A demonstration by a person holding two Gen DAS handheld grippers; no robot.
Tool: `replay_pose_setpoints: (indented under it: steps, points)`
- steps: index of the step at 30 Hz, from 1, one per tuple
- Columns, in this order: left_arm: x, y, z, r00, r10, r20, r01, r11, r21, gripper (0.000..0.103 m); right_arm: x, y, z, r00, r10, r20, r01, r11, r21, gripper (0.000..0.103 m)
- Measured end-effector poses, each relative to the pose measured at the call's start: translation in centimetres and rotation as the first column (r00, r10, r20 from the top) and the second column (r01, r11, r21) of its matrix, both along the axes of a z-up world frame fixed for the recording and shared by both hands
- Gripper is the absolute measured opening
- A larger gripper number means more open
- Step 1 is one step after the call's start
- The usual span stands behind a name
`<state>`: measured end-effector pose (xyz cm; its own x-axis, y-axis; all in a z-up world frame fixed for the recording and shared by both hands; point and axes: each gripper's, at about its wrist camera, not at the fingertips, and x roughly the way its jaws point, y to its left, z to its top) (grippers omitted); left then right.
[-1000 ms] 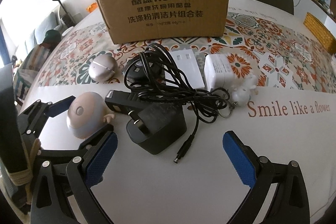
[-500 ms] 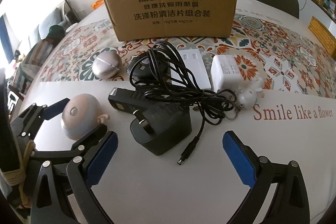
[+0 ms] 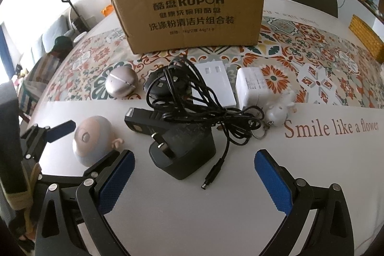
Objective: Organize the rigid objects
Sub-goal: 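Close the left gripper on the peach round night light, then lift the night light with the left gripper while the right gripper grasps the black charger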
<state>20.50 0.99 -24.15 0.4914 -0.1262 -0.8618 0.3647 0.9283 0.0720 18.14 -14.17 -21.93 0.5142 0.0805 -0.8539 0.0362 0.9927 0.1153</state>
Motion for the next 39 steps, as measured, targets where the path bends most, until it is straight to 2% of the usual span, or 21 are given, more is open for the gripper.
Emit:
replay_pose_setpoints:
  steps: [4, 6, 9, 12, 19, 33, 36, 39]
  points:
    - [0.4, 0.0, -0.3, 0.999, -0.003, -0.033, 0.003, 1.0, 0.021, 0.091, 0.1, 0.0, 0.2, 1.0, -0.007, 0.001, 0.007, 1.0, 0.02, 0.101]
    - [0.5, -0.1, -0.4, 0.999, -0.015, -0.048, 0.017, 0.999, 0.033, 0.086, 0.1, 0.0, 0.3, 1.0, -0.01, 0.002, 0.01, 1.0, 0.023, 0.101]
    - [0.4, -0.1, -0.3, 0.998, -0.034, -0.059, 0.036, 0.999, 0.023, 0.083, 0.2, 0.0, 0.3, 1.0, -0.017, -0.002, 0.017, 0.999, 0.034, 0.101]
    - [0.6, 0.2, -0.5, 0.996, -0.039, -0.076, 0.037, 0.999, -0.02, 0.077, 0.3, 0.0, 0.2, 1.0, -0.023, -0.004, 0.023, 0.999, 0.039, 0.101]
    - [0.3, 0.1, -0.4, 0.998, -0.035, -0.043, 0.033, 0.999, -0.042, 0.075, 0.4, 0.1, 0.0, 1.0, -0.022, -0.012, 0.023, 0.999, 0.028, 0.101]
    - [-1.0, 1.1, 2.1, 0.998, 0.019, 0.052, -0.015, 0.997, -0.079, 0.074, 0.5, 0.4, -0.1, 1.0, -0.007, -0.002, 0.007, 1.0, 0.018, 0.101]
    - [-1.0, 1.4, 1.8, 0.999, 0.029, 0.039, -0.026, 0.996, -0.085, 0.074, 0.8, 0.7, -0.3, 1.0, 0.004, 0.009, -0.004, 1.0, 0.006, 0.101]
    - [-1.0, 1.4, 1.3, 0.999, 0.035, 0.028, -0.033, 0.995, -0.09, 0.074, 1.3, 1.0, -0.8, 1.0, 0.029, -0.003, -0.029, 1.0, 0.008, 0.096]
